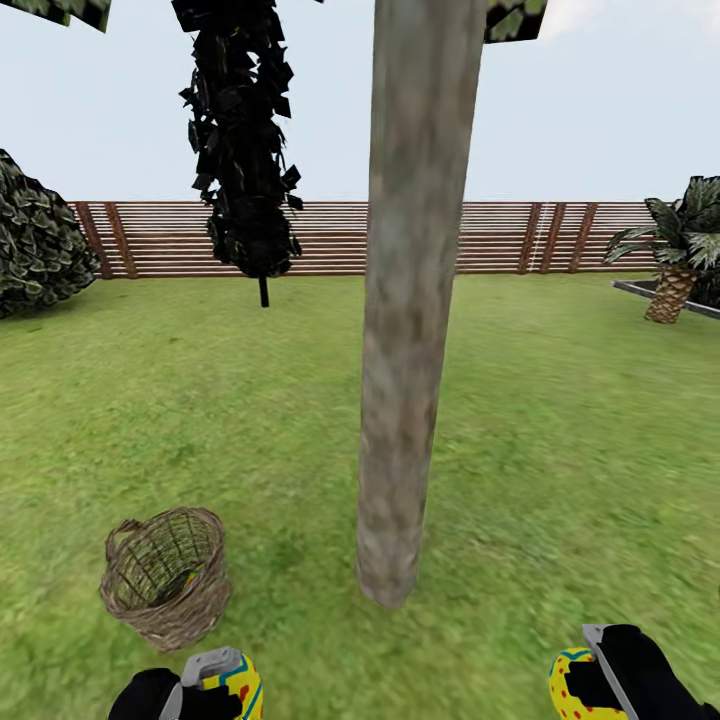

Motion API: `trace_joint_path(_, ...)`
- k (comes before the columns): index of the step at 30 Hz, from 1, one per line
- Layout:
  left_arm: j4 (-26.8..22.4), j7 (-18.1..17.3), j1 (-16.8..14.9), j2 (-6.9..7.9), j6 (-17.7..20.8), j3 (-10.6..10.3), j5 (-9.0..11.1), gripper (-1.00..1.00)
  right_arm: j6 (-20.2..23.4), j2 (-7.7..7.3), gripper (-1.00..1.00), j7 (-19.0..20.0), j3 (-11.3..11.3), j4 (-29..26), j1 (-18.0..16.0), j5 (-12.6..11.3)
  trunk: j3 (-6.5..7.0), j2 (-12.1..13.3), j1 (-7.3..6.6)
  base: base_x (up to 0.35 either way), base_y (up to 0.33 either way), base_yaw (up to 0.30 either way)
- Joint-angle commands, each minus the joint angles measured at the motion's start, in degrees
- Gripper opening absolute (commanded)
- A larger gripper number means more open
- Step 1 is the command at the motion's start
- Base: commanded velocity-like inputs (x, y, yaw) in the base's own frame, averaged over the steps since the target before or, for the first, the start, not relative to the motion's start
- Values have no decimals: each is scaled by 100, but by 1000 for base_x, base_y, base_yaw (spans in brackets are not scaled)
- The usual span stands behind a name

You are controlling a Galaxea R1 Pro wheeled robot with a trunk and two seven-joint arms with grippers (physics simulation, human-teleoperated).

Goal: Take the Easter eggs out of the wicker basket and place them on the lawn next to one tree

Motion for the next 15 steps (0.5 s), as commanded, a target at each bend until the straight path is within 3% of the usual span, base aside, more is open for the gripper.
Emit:
trace_joint_path(1, -32, -16, -3, 23, 39, 27, 16, -100, 21, -13, -100, 37, -44, -15, -3, 38, -7, -4, 2, 200, -296, 0)
trace_joint_path(4, -44, -27, -3, 125, 43, 47, 23, -100, 21, -14, -100, 45, -124, -26, -3, 26, -7, -4, 2, 204, -292, 0)
trace_joint_path(8, -37, -29, -3, 115, 42, 52, 38, -100, 21, 1, -100, 46, -124, -28, -3, 56, -7, -4, 2, 219, -267, 0)
trace_joint_path(12, -36, -29, -3, 105, 35, 55, 39, -100, 21, 31, -100, 46, -124, -10, -3, 68, -7, -4, 2, 276, -112, 0)
trace_joint_path(15, -42, -29, -3, 99, 35, 47, 39, -100, 21, 33, -100, 46, -124, -7, -3, 66, -25, -44, 24, 46, -17, 0)
